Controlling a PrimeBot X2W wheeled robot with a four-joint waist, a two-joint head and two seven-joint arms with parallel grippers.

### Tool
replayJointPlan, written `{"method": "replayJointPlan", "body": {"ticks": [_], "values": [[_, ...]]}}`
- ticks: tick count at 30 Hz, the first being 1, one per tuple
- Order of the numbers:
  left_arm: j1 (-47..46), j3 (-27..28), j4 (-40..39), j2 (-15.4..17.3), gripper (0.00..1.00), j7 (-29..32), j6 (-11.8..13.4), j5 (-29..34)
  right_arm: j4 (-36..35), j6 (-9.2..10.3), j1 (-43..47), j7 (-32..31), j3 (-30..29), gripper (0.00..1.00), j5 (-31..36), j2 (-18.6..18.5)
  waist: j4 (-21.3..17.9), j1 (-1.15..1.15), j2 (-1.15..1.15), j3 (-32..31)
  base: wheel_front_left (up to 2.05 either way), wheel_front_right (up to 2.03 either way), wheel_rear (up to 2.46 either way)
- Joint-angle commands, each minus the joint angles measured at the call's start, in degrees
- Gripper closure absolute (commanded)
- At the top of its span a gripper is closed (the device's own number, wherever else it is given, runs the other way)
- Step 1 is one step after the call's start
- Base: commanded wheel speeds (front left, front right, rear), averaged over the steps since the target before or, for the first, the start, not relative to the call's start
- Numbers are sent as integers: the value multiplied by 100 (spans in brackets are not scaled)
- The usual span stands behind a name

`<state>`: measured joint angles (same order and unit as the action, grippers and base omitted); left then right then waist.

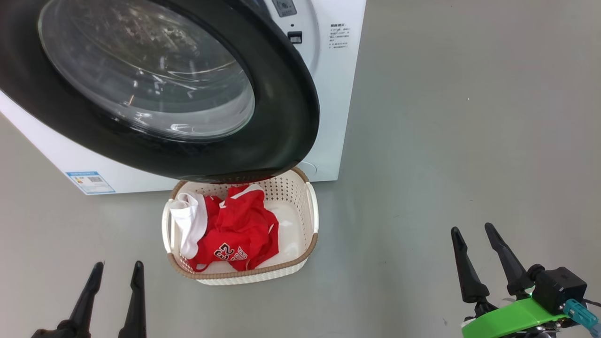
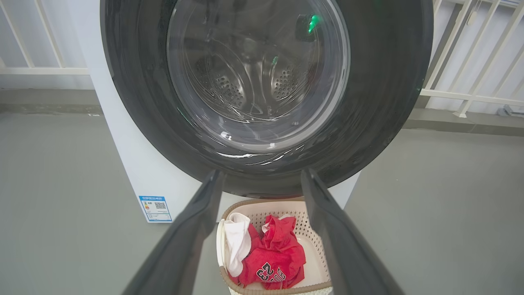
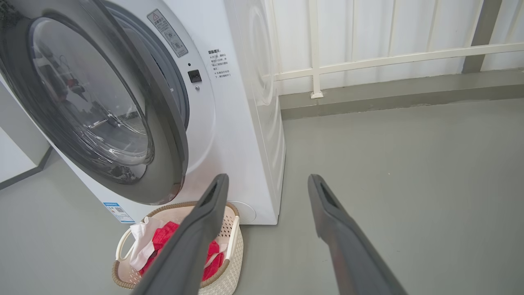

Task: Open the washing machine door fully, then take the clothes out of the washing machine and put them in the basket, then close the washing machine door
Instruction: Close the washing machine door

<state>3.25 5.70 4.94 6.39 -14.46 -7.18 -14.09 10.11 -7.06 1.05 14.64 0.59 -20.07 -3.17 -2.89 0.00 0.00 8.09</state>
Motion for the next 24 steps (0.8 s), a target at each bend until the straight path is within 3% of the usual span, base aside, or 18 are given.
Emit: {"method": "replayJointPlan", "body": {"ticks": [1,11,12,13,15,24], "values": [[-64,184,-109,68,0,-53,-31,48,-132,-43,-6,36,122,0,70,-36,-2,0,0,-5,0,0,0],[-171,84,-69,33,0,-53,-31,2,-161,-43,-29,36,132,0,69,-21,101,0,0,38,0,0,0],[-193,58,-53,18,0,-53,-31,-12,-166,-43,-32,36,153,53,57,-19,141,0,0,45,0,0,0],[-216,36,-39,1,0,-53,-31,-23,-165,-43,-40,36,191,76,45,-17,184,0,0,54,0,0,0],[-259,-1,-13,-48,0,-53,-31,-38,-152,-43,-75,36,287,100,40,-16,281,0,0,67,0,0,0],[-444,-193,72,-245,0,-53,-31,-110,-88,-43,-597,36,733,100,1,-3,728,0,0,288,0,0,0]]}}
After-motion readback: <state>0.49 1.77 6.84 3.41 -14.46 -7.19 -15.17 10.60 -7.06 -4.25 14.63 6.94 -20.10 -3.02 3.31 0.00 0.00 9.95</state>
